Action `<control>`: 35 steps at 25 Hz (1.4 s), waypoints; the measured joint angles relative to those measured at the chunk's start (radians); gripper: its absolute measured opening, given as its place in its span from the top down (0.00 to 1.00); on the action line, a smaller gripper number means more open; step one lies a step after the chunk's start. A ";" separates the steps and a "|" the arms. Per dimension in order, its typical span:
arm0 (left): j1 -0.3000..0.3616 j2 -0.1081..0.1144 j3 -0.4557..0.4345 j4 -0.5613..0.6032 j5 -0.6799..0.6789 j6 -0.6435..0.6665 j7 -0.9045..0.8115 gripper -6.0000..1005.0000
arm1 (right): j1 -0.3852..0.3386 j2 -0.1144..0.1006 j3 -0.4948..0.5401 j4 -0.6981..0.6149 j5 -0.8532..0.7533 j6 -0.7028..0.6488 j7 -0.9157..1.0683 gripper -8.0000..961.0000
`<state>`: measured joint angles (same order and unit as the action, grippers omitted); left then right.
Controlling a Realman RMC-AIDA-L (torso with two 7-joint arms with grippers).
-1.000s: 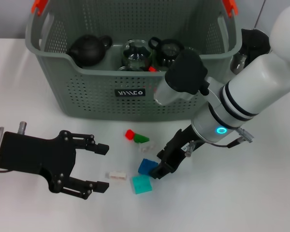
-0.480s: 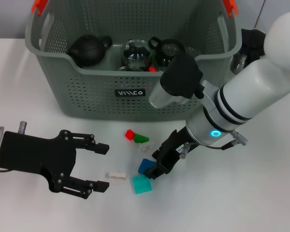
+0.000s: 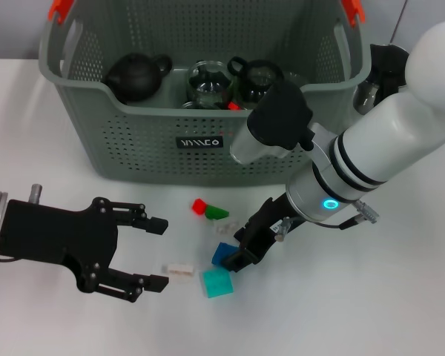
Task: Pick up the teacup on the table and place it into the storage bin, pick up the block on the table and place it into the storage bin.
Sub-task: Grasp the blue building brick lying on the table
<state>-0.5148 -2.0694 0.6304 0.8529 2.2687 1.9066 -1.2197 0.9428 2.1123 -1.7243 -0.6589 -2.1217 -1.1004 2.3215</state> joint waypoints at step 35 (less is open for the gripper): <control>-0.008 0.002 0.000 0.000 0.000 -0.011 0.002 0.19 | 0.002 0.002 -0.038 -0.001 0.028 0.001 0.002 0.40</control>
<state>-0.5231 -2.0678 0.6305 0.8529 2.2688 1.8959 -1.2182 0.9450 2.1139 -1.7627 -0.6597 -2.0933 -1.0995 2.3235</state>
